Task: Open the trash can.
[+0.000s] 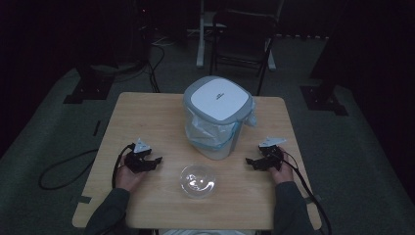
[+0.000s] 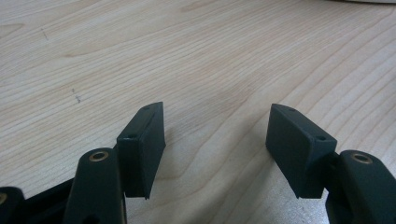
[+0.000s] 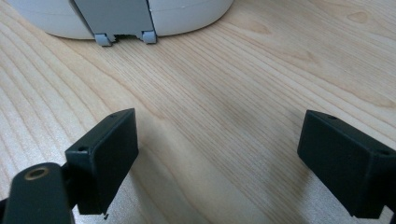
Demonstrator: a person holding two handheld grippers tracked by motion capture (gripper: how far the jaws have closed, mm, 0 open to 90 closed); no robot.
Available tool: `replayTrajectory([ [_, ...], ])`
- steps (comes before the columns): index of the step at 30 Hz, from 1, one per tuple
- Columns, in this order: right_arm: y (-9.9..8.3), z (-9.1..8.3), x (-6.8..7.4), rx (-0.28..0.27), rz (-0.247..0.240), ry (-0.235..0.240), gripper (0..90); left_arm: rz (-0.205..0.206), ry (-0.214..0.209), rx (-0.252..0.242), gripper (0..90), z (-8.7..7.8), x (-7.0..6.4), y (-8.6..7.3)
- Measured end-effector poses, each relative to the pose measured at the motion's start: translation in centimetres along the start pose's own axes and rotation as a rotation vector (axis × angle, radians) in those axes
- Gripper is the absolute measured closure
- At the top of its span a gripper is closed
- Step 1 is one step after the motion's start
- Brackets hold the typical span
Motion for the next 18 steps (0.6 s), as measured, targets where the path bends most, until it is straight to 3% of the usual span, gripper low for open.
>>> replayTrajectory([
  [18, 0.0, 0.0, 0.01, 0.0, 0.0, 0.0, 11.5, -0.007, 0.009, 0.006, 39.2, -0.02, 0.16, 0.01],
])
Point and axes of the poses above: each handheld gripper's, and its own axes: z roughly forward along the jaws, y roughly out of its top, x roughly to its left, the point moved 8 cm from there along z, roughly forward along the jaws, and after that the axes turned 5 degrees about z, right-handed, at the moved point
